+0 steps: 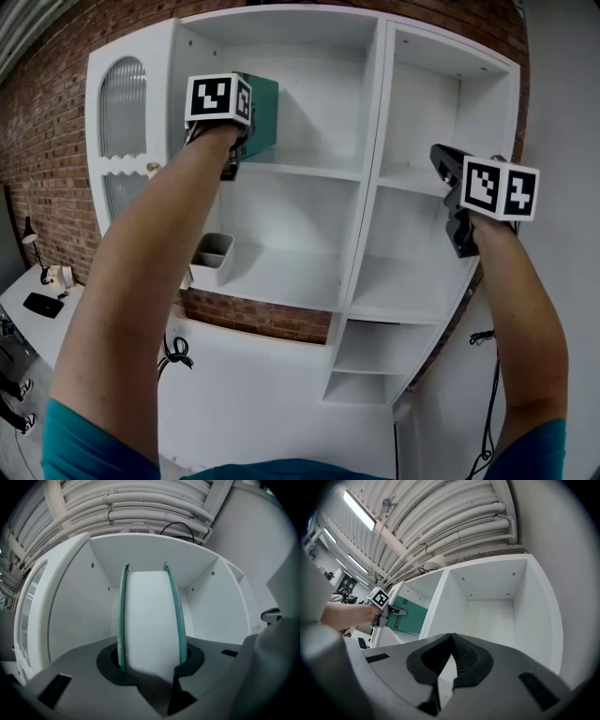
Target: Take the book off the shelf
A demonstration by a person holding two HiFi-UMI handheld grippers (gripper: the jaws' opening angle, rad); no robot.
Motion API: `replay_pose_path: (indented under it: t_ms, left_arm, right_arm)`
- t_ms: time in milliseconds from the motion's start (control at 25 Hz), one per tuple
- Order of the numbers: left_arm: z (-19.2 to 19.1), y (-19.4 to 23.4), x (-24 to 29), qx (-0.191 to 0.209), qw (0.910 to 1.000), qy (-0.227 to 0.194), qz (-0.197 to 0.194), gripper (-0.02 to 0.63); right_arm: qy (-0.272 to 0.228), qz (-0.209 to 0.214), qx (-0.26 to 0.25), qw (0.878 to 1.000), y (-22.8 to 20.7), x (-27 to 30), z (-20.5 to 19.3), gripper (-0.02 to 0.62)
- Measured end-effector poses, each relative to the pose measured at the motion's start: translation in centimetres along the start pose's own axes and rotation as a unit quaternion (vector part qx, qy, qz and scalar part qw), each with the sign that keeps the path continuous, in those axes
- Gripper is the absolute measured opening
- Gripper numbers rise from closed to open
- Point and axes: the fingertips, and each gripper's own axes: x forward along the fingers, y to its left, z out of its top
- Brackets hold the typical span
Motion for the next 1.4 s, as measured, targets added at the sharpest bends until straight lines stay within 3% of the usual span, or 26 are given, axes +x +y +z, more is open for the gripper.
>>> replay_pose_path:
  t_ms: [600,960,1400]
  left_arm:
    - [3.3,-1.8,-8.2,0.016,0.9974,-0.053,-0.046,0.169]
    - [2.9,-3.6,-14.8,0.034,0.9934,-0.081,-0.073,0.169]
    - [-0.2,-1.7,-24.2,0.023,0.9912,-0.103,-0.079,0.167]
  right_arm:
    - [-0.011,0.022,-0.006,1.0,3.3,-2.1,0.8,0.021]
    - [-0.006,0.03,0.006,1.0,4.6,-5.1,-0.8,0.021]
    - [-0.011,0.057,0.029,0.998,6.9,-7.9,-4.2,0.021]
